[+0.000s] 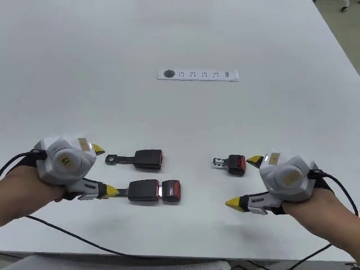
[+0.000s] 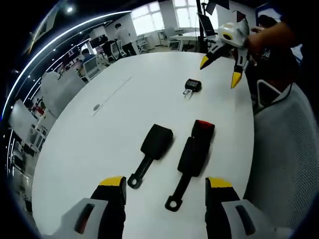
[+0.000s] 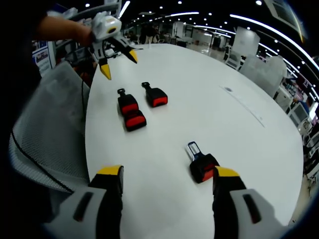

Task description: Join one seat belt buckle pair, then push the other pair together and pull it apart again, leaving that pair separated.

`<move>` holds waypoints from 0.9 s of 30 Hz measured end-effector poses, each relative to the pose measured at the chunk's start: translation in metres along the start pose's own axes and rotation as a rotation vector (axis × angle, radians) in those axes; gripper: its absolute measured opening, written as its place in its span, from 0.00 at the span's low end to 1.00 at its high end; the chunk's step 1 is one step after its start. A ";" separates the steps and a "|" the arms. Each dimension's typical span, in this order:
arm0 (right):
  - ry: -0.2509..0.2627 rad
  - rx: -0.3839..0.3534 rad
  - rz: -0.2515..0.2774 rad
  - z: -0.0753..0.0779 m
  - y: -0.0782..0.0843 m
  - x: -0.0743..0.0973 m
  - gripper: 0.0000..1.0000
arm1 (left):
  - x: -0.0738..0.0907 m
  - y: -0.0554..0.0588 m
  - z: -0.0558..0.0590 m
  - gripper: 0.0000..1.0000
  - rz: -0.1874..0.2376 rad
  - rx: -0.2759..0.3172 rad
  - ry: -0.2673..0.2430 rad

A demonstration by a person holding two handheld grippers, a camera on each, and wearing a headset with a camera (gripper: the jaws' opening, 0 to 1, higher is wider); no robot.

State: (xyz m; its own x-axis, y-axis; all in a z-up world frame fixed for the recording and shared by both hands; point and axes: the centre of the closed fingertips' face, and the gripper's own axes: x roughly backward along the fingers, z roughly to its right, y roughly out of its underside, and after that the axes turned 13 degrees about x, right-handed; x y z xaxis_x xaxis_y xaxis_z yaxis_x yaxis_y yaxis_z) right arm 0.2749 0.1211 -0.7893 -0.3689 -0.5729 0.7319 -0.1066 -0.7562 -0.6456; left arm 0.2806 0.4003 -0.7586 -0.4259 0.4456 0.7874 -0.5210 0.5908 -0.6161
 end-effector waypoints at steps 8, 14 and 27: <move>0.053 -0.044 0.029 -0.006 0.004 0.023 0.89 | 0.032 0.035 -0.013 0.82 0.036 0.155 -0.075; 0.096 -0.095 0.039 -0.002 0.011 0.033 1.00 | 0.048 0.061 -0.018 0.98 0.052 0.231 -0.115; 0.107 -0.134 0.034 -0.007 0.014 0.031 1.00 | 0.061 0.066 -0.021 1.00 0.099 0.273 -0.183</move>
State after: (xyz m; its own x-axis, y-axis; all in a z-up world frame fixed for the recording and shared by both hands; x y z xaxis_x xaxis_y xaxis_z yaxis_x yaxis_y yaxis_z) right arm 0.2559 0.0952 -0.7770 -0.4696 -0.5550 0.6866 -0.2119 -0.6841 -0.6979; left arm 0.2358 0.4805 -0.7506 -0.5969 0.3491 0.7224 -0.6391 0.3375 -0.6912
